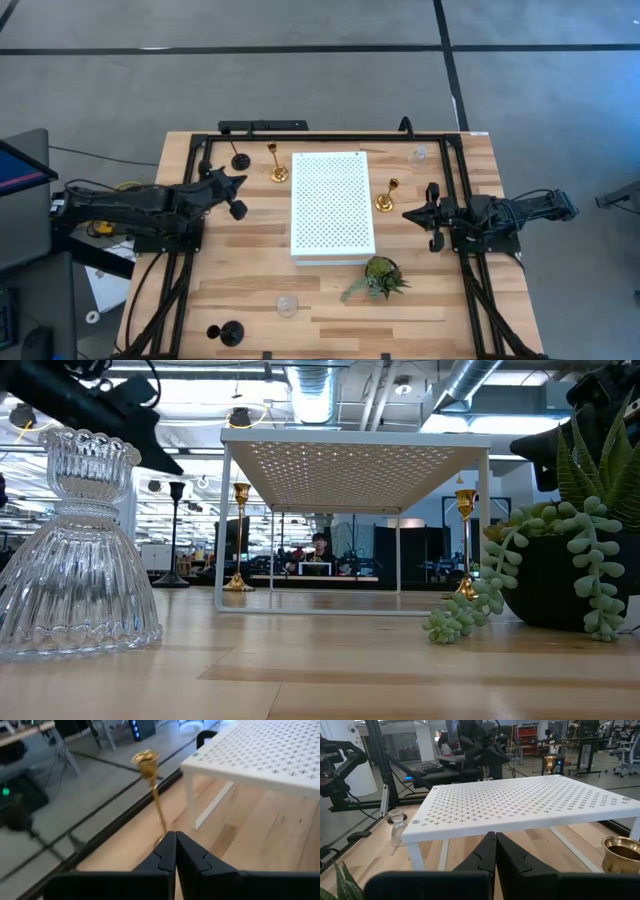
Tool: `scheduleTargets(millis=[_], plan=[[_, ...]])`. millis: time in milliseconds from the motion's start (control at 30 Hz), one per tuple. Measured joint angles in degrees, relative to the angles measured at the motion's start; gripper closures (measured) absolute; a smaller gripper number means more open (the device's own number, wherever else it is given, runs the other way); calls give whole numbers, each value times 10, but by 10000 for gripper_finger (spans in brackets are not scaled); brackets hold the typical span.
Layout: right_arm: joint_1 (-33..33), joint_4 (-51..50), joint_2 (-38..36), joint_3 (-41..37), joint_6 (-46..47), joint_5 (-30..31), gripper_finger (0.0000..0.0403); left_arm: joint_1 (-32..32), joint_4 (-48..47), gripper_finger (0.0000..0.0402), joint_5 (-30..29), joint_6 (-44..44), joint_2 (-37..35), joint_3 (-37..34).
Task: Pick & Place candle stick holders
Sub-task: Put the top black candle holder on the shelf
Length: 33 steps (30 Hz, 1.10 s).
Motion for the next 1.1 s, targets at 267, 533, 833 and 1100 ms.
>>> scheduleTargets(millis=[267,533,833,1100], plan=[[0,0,0,0,0,0,402,0,-108,398,-71,-83,-84,3],[0,0,0,0,0,0,402,0,-106,398,-110,-110,-72,3],[0,0,0,0,-7,1,402,26,-67,398,-116,-154,-37,-46],[0,0,0,0,-34,3,402,91,11,398,-106,-127,-24,-91]])
